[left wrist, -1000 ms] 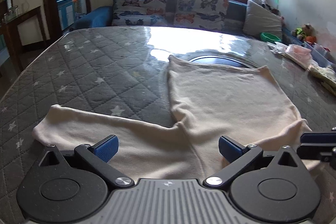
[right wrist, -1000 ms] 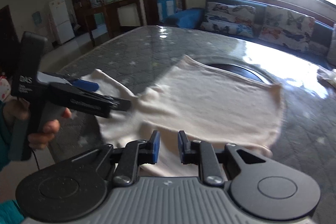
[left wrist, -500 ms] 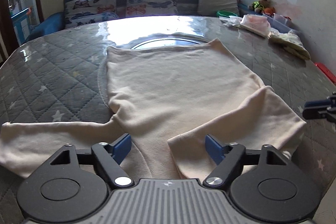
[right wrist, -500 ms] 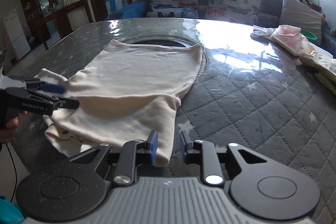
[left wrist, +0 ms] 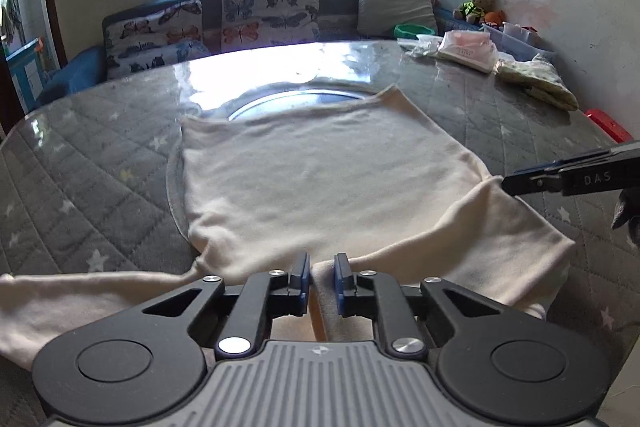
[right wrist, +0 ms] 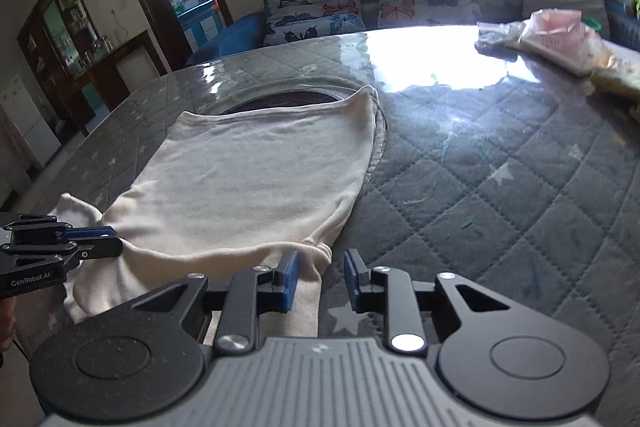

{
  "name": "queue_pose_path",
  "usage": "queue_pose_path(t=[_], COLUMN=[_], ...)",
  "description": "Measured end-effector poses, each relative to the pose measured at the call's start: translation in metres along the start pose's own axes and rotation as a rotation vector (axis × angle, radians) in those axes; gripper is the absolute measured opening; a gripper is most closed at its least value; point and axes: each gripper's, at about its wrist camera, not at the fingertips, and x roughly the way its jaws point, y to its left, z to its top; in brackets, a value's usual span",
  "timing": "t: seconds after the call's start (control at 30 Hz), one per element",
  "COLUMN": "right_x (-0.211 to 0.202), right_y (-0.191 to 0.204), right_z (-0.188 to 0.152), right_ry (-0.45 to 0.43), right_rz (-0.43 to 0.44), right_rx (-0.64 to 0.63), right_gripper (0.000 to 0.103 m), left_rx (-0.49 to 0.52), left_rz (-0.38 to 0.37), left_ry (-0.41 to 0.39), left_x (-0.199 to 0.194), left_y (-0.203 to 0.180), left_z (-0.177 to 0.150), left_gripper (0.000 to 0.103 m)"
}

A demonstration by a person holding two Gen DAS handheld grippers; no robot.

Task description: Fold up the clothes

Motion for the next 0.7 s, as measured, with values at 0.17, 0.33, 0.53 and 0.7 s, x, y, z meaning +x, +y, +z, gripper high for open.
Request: queue_pose_path(t=[0.17, 0.33, 0.53, 0.7], right_x=[0.002, 0.000, -0.016, -0.020], right_y=[-0.004, 0.003, 0.026, 0.049], right_z=[-0.002, 0.000, -0.004, -0.019], right_ry=[-0.033, -0.047, -0.079, -0.032], right_rz=[0.025, 0.001, -0.026, -0.010], right_rx=[0.042, -0.008, -0.151, -0.297], right_gripper=[0.024, 0.024, 0.024, 0.024], left_rx=[-0.022, -0.028, -0.027, -0.041], left_rz=[0.031, 0.057, 0.063, 0.077], left_ry=[-0.026, -0.001, 0.013, 0.016], left_x=[-0.001, 0.010, 0.020, 0.025], left_y=[0.008, 0.014, 0.017, 0.021], left_z=[0.013, 0.012, 0.011, 0.011], left_gripper=[0.013, 0.014, 0.014, 0.014])
